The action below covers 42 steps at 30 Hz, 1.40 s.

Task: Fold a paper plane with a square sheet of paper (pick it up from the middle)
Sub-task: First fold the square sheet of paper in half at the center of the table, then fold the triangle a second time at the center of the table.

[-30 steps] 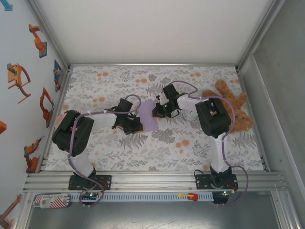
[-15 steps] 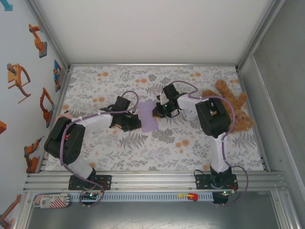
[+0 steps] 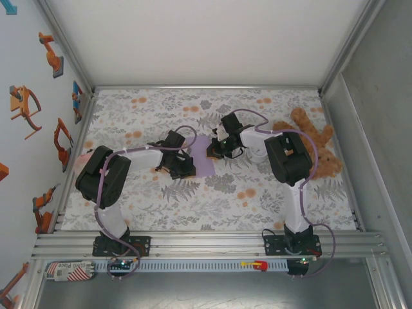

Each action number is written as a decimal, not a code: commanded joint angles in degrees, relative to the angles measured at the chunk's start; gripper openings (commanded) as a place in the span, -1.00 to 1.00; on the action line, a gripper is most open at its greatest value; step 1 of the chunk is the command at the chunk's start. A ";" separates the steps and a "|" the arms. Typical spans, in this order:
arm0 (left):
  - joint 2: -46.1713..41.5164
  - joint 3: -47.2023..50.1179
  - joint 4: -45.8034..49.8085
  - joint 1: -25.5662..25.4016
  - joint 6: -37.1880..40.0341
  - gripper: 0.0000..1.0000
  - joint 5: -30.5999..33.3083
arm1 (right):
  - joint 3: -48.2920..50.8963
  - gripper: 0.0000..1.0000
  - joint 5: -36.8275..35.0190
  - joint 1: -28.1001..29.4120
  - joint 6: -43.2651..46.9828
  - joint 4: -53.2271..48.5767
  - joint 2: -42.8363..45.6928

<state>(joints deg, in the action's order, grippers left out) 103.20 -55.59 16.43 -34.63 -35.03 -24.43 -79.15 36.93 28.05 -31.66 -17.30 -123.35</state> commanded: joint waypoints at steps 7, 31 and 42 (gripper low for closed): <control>-6.92 -3.00 7.31 0.08 5.81 -0.82 1.40 | -1.91 -1.00 -10.94 -2.01 -1.55 -9.37 -2.66; 10.93 -14.48 -10.83 5.21 -18.16 -0.49 -0.69 | 11.19 -0.20 -7.04 -3.20 -9.67 -2.97 15.55; 14.90 -14.82 -6.10 5.63 -23.86 -0.45 1.40 | 15.81 -0.24 -1.59 -3.02 -11.41 -1.60 15.77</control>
<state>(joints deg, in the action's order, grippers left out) 116.03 -69.87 5.78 -29.15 -56.07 -24.84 -64.14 33.15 24.93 -42.11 -19.51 -109.23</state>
